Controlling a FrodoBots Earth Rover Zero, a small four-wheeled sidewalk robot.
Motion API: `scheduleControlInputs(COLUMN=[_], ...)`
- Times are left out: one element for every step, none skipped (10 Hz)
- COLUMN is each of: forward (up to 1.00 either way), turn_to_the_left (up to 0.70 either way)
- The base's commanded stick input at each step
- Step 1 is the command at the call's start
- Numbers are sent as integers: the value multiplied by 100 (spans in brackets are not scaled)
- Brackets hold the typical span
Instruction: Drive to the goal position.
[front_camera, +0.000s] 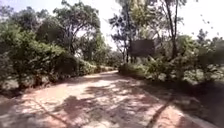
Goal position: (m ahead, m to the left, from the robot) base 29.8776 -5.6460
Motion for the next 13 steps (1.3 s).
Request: scheduleControlInputs(forward=[50,50,50,50,50,50,50,50,50,50,50,50,50], turn_to_the_left=[0,0,0,0,0,0,0,0,0,0,0,0,0])
